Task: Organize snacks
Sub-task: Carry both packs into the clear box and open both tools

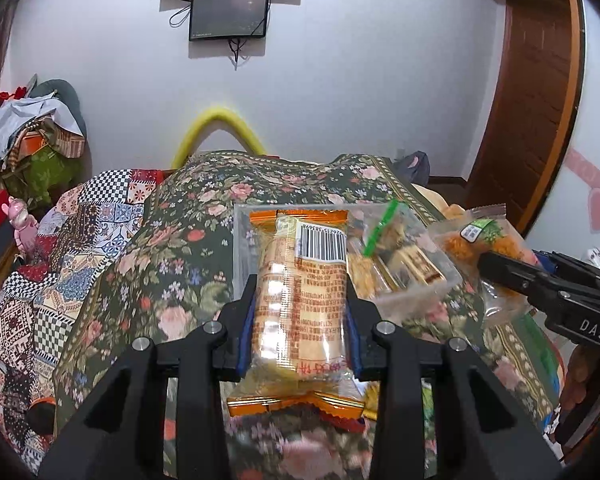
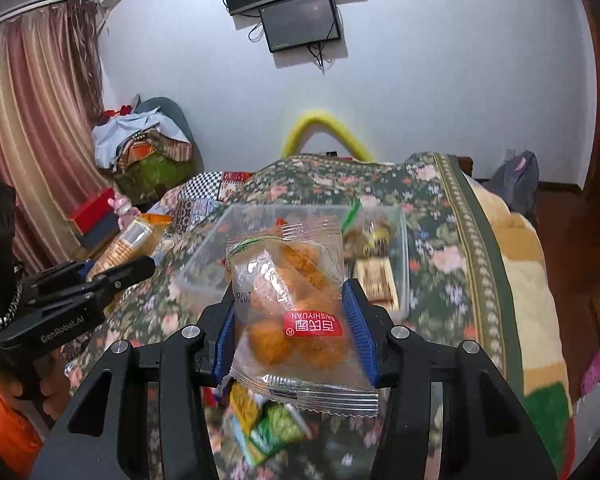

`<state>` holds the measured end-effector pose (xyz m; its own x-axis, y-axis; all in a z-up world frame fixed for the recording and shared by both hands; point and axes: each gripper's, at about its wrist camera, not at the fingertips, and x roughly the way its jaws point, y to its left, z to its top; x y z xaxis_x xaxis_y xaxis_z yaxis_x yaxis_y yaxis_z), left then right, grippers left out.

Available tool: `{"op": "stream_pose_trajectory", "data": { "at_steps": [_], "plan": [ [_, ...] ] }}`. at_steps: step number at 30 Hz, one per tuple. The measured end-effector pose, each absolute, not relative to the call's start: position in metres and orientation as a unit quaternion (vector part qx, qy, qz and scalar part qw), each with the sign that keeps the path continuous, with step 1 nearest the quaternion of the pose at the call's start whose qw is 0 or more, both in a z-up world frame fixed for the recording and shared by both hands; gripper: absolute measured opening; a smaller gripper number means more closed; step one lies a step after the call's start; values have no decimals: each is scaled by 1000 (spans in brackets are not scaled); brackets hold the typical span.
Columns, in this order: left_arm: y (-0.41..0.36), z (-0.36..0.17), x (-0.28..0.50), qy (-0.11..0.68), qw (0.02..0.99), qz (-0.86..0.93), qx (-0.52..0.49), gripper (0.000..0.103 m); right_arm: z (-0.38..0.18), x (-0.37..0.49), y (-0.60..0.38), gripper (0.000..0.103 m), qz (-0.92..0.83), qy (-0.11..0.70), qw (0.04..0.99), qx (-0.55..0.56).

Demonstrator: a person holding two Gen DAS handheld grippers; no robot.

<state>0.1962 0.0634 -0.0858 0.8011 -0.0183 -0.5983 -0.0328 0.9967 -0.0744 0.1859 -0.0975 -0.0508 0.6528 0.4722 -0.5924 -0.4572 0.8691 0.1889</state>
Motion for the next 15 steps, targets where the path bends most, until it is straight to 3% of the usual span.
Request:
{"op": "stream_pose_trajectory", "data": {
  "at_steps": [15],
  "plan": [
    [83, -118, 284, 350, 935, -5, -51, 36, -65, 256, -67, 46, 251, 342, 905, -3]
  ]
}}
